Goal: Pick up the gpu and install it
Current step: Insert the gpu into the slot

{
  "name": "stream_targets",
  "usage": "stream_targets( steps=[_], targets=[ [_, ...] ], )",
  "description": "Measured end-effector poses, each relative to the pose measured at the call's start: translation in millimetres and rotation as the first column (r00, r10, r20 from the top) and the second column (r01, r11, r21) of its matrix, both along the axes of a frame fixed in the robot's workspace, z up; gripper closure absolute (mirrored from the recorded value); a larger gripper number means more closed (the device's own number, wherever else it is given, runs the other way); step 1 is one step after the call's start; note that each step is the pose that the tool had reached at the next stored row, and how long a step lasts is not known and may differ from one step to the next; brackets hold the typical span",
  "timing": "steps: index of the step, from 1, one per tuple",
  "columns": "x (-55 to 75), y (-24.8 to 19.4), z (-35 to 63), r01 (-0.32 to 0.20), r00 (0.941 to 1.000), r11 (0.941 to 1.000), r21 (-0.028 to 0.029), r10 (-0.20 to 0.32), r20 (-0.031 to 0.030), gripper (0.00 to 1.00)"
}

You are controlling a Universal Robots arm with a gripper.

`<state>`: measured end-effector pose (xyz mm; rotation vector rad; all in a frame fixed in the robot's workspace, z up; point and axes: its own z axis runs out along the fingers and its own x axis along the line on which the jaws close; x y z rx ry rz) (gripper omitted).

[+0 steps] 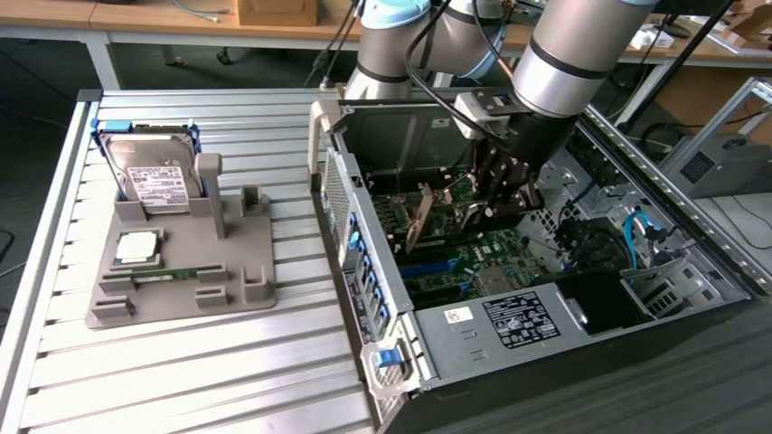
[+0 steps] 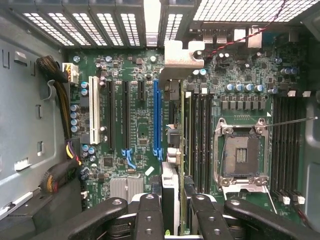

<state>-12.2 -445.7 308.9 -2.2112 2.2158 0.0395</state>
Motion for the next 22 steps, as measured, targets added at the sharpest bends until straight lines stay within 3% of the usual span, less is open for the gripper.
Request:
stream_targets(
  steps=[22],
  targets=[
    [-3.3,-6.4,-9.4,0.0,1.0,1.0,0.0001,0.0,0.0001,0.73]
  ],
)
